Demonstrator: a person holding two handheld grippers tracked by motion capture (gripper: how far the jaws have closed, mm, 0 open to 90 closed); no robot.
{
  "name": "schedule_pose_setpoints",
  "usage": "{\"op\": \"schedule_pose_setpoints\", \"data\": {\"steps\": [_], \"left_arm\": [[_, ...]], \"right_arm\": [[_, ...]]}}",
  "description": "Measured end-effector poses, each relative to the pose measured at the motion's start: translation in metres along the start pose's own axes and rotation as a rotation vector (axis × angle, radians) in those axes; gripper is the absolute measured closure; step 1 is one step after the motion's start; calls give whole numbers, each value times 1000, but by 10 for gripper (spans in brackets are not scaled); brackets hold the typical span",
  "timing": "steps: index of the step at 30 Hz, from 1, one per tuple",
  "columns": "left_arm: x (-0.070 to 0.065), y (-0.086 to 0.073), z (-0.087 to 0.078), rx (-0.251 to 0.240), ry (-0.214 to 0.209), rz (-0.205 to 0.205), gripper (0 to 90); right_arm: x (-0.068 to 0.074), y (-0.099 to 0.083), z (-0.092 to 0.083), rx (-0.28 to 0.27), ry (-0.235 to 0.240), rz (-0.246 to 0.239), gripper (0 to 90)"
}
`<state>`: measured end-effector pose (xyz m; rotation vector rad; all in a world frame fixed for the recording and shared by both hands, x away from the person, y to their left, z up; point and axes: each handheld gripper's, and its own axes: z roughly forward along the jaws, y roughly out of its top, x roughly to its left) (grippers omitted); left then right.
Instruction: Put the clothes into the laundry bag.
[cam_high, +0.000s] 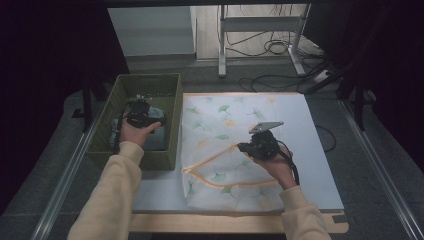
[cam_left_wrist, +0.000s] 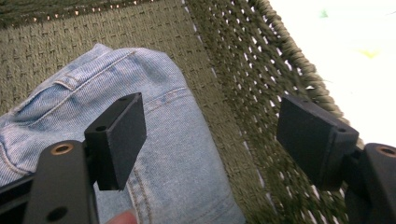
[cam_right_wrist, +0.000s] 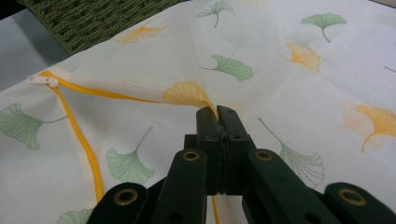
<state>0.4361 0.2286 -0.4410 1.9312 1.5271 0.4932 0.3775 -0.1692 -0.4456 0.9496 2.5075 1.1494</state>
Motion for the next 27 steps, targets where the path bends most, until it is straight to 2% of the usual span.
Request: {"op": "schedule_pose_setpoints", "data": {"steps": [15, 23, 27], "left_arm": [[3, 2, 21, 61, 13, -16, 217], [8, 0, 32, 106, 34, -30, 215], [9, 0, 36, 132, 53, -25, 213]], "right_arm": [[-2, -1, -1, -1, -5, 5, 883], [-1, -1, -1, -3, -6, 4, 883], [-1, -1, -2, -8, -11, -7, 883]]}}
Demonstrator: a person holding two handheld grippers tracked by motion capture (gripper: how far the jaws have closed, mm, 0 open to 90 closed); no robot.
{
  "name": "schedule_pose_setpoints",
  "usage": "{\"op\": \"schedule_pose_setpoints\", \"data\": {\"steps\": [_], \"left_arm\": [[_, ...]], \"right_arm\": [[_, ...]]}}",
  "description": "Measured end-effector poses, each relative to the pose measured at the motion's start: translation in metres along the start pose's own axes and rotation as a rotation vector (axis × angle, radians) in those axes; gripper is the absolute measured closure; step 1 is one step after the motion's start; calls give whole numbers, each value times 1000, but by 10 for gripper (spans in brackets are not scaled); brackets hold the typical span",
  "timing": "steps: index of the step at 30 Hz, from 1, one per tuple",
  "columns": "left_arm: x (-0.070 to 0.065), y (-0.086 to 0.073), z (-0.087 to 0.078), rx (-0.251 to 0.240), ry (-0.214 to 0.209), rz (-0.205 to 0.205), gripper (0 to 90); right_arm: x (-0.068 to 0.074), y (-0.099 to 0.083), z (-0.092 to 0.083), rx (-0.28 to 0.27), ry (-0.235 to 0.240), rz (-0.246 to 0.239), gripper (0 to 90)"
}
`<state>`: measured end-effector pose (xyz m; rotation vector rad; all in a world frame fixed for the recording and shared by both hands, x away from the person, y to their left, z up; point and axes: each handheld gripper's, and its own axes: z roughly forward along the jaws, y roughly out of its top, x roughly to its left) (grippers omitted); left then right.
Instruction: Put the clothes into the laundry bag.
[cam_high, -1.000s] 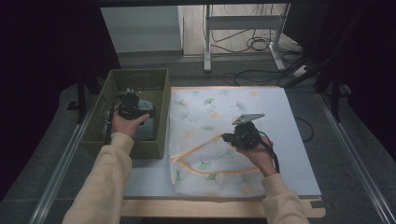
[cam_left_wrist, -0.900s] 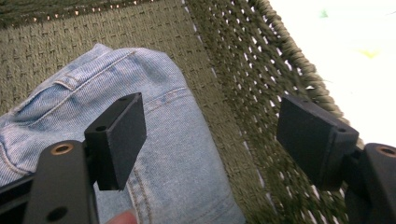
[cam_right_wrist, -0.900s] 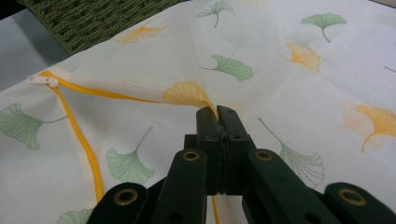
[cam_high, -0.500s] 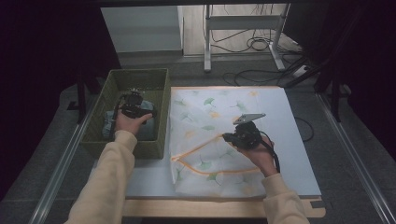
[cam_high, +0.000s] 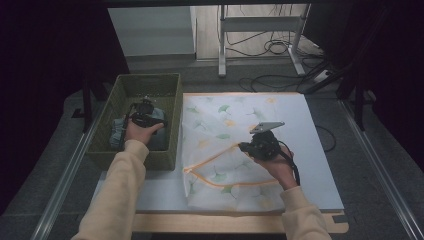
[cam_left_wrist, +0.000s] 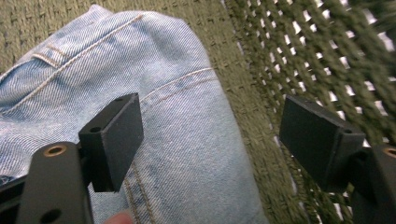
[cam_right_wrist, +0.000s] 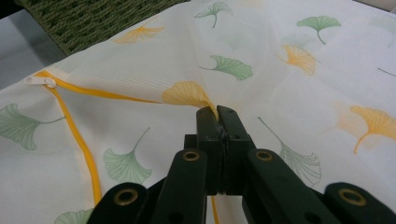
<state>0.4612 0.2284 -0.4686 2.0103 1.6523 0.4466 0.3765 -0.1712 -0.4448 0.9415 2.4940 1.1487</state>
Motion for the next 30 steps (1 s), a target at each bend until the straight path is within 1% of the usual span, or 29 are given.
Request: {"op": "schedule_pose_setpoints", "data": {"steps": [1, 2, 4, 5, 10, 15, 18, 19, 20, 22, 23, 24, 27, 28, 29, 30], "left_arm": [[1, 0, 2, 12, 3, -8, 213], [1, 0, 2, 12, 3, -8, 211], [3, 0, 4, 24, -4, -26, 208], [4, 0, 5, 31, 5, -31, 207], [5, 1, 6, 44, 7, -35, 200], [7, 2, 12, 79, -1, -46, 186], [7, 3, 13, 87, 6, -45, 175], [9, 3, 15, 95, 5, -54, 168], [9, 3, 15, 95, 5, -54, 162], [10, 3, 19, 124, -4, -66, 148], [11, 3, 23, 154, 6, -80, 116], [11, 3, 23, 154, 6, -80, 111], [10, 5, 27, 187, 35, -68, 103], [10, 5, 27, 187, 35, -68, 98], [9, 5, 30, 205, 43, -54, 86], [8, 5, 31, 211, 45, -56, 79]], "right_arm": [[0, 0, 0, 2, 0, 0, 883], [0, 0, 0, 2, 0, 0, 883], [0, 0, 0, 4, 1, -1, 883], [1, 0, 0, 5, 0, -1, 883], [1, -1, 1, 7, 0, -1, 883], [1, -1, 0, 7, 0, 1, 883], [1, -1, 1, 8, 0, 1, 883], [1, -1, 1, 9, 0, 0, 883], [1, -1, 1, 9, 0, 0, 883], [1, -1, 1, 10, -2, 0, 883], [1, -1, 1, 11, -3, 2, 883], [1, -1, 1, 11, -3, 2, 883], [1, -1, 1, 12, -3, 6, 883], [1, -1, 1, 12, -3, 6, 883], [0, -1, 1, 15, -4, 4, 883], [0, -2, 1, 14, -4, 5, 883]]}}
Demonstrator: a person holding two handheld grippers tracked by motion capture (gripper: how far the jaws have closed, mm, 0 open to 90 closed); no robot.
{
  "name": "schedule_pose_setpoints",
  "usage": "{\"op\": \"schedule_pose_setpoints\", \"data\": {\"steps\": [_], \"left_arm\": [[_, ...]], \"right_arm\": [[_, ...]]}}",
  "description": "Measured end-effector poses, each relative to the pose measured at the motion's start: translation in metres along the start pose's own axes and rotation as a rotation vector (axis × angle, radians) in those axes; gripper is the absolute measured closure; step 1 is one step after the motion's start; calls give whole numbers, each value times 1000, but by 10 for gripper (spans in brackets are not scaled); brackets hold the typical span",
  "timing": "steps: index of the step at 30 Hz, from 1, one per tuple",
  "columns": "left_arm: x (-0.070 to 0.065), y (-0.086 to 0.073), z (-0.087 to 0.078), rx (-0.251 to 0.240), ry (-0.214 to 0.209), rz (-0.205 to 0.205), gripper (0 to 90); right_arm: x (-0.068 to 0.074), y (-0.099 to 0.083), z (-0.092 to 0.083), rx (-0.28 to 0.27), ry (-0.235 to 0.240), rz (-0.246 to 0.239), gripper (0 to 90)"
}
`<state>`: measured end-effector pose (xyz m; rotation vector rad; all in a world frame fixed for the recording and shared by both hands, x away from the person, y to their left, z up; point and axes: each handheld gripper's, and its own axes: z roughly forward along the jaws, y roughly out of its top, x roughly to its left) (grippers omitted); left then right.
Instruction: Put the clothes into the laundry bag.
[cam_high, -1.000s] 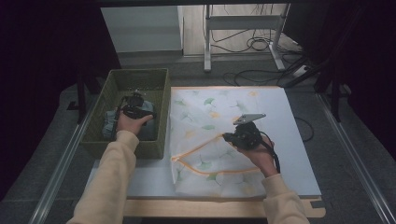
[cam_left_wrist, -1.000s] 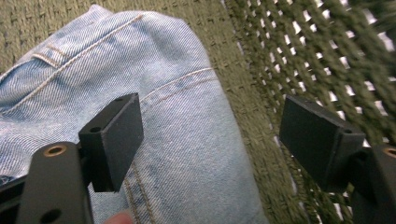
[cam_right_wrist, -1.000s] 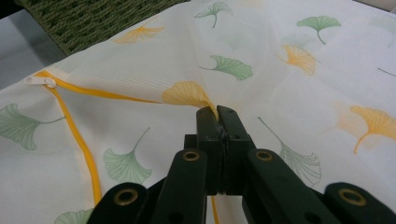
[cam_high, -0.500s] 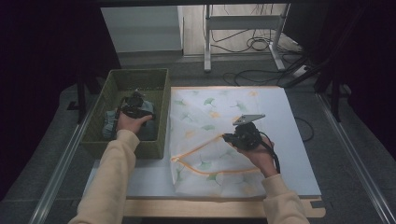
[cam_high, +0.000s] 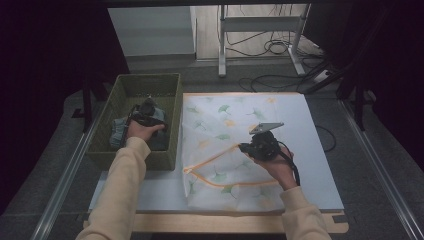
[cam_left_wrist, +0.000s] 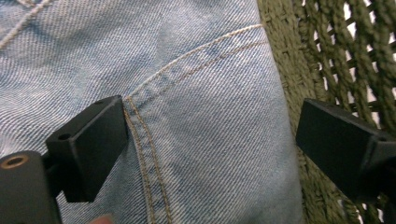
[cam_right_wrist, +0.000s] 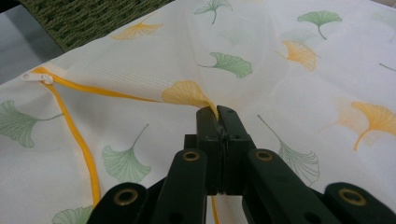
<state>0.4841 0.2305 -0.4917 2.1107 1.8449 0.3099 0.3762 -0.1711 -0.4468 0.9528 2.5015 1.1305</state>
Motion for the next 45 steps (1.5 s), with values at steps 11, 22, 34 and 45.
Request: {"op": "schedule_pose_setpoints", "data": {"steps": [11, 22, 34, 45], "left_arm": [[1, -2, 4, 50, 42, 12, 193], [6, -5, -5, 50, 4, -37, 608], [12, -8, -13, 6, -35, -37, 698], [19, -12, -27, -79, -55, -24, 715]], "right_arm": [[-1, -1, -1, 1, -4, 2, 883], [-1, -2, -2, 2, -7, 1, 883], [-1, -3, 0, 8, -6, 0, 884], [-1, -3, 1, 9, -5, 0, 884]]}}
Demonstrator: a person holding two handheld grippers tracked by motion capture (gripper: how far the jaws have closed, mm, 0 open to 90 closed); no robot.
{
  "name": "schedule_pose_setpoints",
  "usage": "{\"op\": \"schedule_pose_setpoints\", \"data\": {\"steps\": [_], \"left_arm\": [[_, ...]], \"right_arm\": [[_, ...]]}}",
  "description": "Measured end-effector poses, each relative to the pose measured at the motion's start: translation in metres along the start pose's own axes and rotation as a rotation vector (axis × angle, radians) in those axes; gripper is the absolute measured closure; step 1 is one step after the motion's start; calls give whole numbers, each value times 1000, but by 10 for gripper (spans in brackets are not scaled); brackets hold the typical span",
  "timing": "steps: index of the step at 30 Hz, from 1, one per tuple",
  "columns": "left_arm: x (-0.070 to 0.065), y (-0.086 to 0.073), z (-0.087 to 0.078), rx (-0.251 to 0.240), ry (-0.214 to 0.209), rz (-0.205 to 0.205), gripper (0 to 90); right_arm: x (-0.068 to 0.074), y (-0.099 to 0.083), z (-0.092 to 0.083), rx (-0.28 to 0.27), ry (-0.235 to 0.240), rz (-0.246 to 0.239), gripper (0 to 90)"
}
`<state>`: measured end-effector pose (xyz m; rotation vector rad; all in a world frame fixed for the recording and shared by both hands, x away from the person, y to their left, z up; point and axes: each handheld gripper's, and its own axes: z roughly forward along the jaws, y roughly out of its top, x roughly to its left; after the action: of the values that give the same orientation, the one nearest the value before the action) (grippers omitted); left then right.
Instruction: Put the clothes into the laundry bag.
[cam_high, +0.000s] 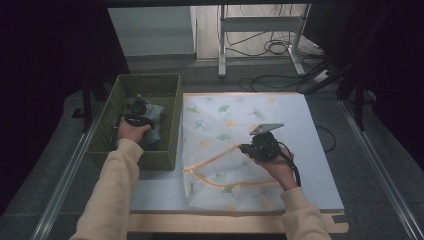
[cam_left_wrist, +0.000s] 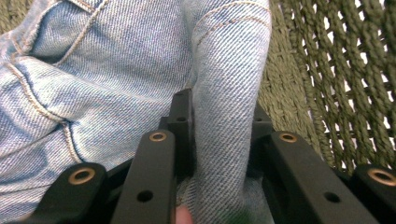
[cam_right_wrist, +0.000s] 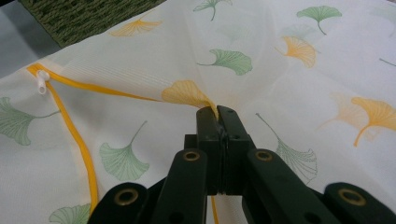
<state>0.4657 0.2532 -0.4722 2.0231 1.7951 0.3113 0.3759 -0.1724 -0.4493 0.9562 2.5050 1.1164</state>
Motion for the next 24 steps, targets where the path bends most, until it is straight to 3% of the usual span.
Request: {"op": "schedule_pose_setpoints", "data": {"steps": [16, 21, 24], "left_arm": [[10, -9, -22, -116, -25, 2, 730], [8, -11, -32, -148, -24, 41, 731], [7, -13, -38, -174, -43, 40, 731]], "right_arm": [[0, 0, 0, -2, -7, 2, 884], [0, 0, 0, -5, -12, 5, 884], [0, 0, 0, -5, -13, 4, 884]]}}
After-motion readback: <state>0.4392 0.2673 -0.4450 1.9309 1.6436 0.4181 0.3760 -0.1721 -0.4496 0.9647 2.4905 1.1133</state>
